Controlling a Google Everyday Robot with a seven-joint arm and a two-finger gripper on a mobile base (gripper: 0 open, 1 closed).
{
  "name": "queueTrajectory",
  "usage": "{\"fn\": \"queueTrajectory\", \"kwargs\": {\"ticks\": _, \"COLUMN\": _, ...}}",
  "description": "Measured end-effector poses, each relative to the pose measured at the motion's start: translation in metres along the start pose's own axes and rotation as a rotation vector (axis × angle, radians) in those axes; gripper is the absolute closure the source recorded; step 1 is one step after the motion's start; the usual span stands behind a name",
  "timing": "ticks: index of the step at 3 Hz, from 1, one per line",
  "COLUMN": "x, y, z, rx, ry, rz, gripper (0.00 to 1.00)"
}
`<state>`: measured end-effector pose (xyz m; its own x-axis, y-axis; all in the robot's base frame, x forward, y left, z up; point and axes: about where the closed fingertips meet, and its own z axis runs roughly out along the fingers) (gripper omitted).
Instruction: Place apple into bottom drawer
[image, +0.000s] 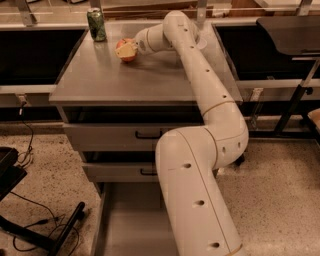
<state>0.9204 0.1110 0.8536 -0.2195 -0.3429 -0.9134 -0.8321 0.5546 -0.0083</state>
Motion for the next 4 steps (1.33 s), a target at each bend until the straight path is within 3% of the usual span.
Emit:
{"fn": "queueTrajectory", "kwargs": {"ticks": 1, "x": -0.005, "y": 0.003, "z": -0.007, "rx": -0.002, "ry": 0.015, "rz": -0.027, "gripper": 1.0}}
{"fn": "queueTrajectory", "kwargs": {"ticks": 2, "x": -0.028, "y": 0.003, "z": -0.044, "rx": 0.013, "ry": 0.021, "rz": -0.1, "gripper": 1.0}}
{"fn": "queueTrajectory", "kwargs": {"ticks": 3, "x": -0.062, "y": 0.006, "z": -0.111, "rx": 0.06, "ry": 0.022, "rz": -0.198, "gripper": 1.0}}
{"fn": "queueTrajectory", "kwargs": {"ticks": 4, "x": -0.089, "y": 0.003, "z": -0.21, "rx": 0.165, "ry": 0.004, "rz": -0.258, "gripper": 1.0}}
